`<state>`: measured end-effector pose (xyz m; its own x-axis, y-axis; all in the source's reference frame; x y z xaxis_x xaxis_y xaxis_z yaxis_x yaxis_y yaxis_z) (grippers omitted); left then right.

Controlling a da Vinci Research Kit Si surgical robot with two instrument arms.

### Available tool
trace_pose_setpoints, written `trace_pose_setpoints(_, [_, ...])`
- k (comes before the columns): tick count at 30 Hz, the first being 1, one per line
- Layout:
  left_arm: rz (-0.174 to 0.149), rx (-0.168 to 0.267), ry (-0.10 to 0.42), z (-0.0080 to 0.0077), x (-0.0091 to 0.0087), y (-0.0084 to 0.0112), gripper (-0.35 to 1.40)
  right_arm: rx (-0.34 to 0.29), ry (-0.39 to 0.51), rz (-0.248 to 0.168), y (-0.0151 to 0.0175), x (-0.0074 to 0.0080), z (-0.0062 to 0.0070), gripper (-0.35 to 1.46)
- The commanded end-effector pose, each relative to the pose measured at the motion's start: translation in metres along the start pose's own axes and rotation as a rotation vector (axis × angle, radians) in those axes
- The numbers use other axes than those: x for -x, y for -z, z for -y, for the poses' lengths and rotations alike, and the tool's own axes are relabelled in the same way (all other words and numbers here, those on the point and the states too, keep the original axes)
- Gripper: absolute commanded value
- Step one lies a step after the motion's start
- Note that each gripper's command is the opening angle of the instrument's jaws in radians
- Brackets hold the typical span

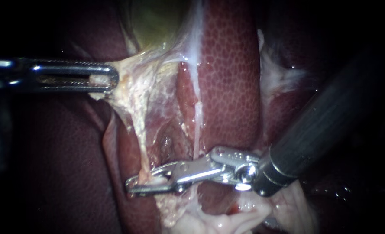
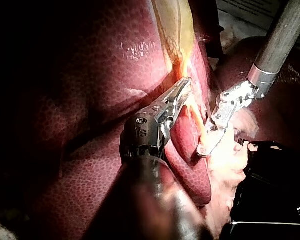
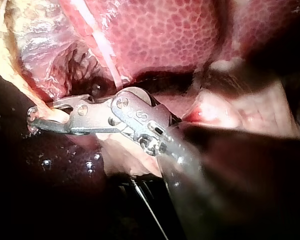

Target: Going back first clip left tube

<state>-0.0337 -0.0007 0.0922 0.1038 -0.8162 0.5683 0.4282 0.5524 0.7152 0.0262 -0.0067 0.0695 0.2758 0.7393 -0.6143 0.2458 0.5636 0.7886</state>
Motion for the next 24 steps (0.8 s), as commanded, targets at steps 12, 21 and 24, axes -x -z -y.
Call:
trace_pose_setpoints(12, [0.0, 0.0, 0.0, 0.0, 0.0, 0.0001, -0.35, -0.011, 0.034, -0.026, -0.0015, -0.0006, 0.0005, 0.35])
trace_pose_setpoints(21, [0.0, 0.001, 0.0, 0.0001, 0.0, 0.0001, -0.35, 0.015, 0.116, -0.068, -0.0027, -0.0015, -0.0008, 0.6])
trace_pose_setpoints(24, [0.0, 0.001, 0.0, 0.0001, 0.0, 0.0002, -0.35, 0.015, 0.125, -0.068, -0.0022, -0.0017, -0.0013, 0.6])
